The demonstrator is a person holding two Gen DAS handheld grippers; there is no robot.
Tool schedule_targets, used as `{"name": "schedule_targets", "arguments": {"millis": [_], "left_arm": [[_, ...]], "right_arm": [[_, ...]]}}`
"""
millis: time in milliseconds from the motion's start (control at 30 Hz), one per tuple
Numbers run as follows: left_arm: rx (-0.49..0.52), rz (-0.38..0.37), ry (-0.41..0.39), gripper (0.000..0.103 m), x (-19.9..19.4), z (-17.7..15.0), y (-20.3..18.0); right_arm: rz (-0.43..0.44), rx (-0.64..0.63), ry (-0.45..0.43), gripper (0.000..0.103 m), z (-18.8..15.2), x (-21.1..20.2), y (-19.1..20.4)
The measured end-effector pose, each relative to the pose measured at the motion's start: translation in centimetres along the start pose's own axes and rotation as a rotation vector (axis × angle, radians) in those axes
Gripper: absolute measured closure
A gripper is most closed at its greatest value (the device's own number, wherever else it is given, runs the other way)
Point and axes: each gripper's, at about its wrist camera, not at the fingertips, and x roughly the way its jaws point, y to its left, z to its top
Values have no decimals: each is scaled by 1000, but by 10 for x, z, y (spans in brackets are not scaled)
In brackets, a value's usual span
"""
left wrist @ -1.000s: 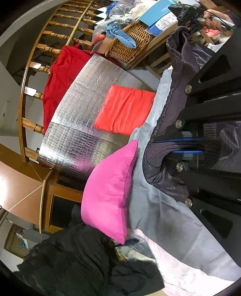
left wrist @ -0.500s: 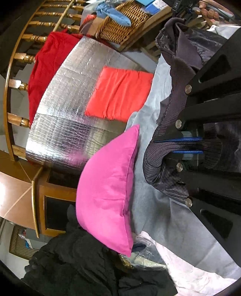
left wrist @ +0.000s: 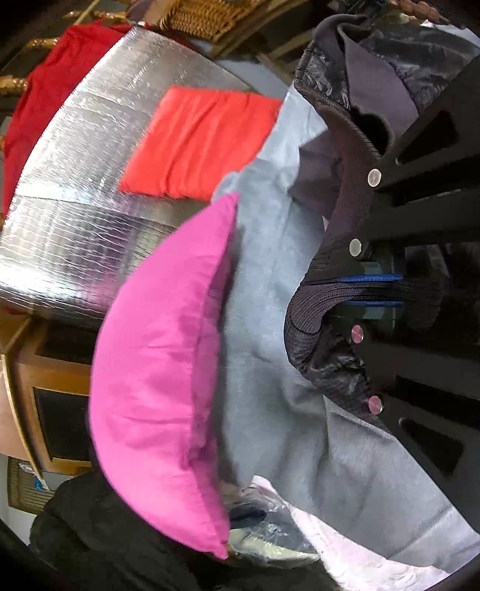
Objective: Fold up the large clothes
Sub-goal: 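Lower the folded hem onto the collar end with both tools, then open both tools and withdraw them from the folded jacket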
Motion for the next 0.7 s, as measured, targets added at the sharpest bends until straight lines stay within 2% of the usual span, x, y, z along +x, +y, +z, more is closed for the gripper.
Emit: {"name": "schedule_targets", "arguments": {"millis": [233,267,333,433,467,500,533,567,600,633,700], "left_arm": [[-1,60,54,94,33,-11,-1],[-16,64,69,91,39,-12,2],[-28,60,92,91,45,-14,5],[-40,41,138,88,46,-11,8],[-51,29,147,84,44,-10,9],[-74,10,155,73,42,-8,12],[-94,-8,157,61,39,-7,15],[-118,-1,136,28,32,-5,18],[-131,27,94,10,23,-4,20],[-137,41,30,10,12,-2,21],[-124,39,2,10,1,2,25]], "right_arm": [[-86,23,31,95,-9,34,-18],[-84,39,33,94,-9,36,-22],[-84,91,31,94,-14,40,-31],[-100,101,38,90,-18,43,-34],[-99,106,38,90,-18,43,-33],[-99,116,43,88,-18,43,-33],[-95,127,51,81,-17,42,-33],[-90,132,52,74,-17,41,-32],[-82,131,45,42,-16,37,-30],[-72,119,31,1,-15,34,-26],[-79,87,-8,0,-13,23,-19]]}}
